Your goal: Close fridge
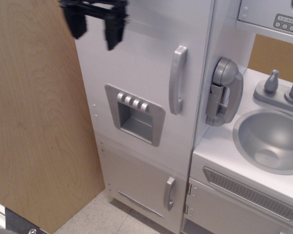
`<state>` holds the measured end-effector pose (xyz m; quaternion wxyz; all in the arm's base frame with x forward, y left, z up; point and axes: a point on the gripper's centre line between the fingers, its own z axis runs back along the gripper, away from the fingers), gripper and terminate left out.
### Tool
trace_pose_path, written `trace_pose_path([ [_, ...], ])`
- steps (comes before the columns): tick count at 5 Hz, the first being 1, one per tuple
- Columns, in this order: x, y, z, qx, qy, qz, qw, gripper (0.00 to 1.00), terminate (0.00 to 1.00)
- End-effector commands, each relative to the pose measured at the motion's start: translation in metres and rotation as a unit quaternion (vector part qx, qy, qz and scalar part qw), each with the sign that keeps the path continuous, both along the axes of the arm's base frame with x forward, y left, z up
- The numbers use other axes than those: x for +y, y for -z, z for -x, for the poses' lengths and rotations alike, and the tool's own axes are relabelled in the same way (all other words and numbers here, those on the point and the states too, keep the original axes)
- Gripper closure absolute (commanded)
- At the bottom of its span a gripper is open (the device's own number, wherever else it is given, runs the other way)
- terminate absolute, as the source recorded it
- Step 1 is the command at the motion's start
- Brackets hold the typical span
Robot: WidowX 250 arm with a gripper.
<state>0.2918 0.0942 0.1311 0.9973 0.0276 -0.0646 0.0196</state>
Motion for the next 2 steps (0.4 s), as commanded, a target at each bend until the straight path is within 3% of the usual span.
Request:
trace_pose_path([
  [1,0.0063,-0.0195,0.0179,-0.016,0.012,-0.017,0.9997,0.0,0.0],
  [2,0.0063,-0.0195,0.0179,-0.016,0.012,-0.017,0.9997,0.0,1.0],
])
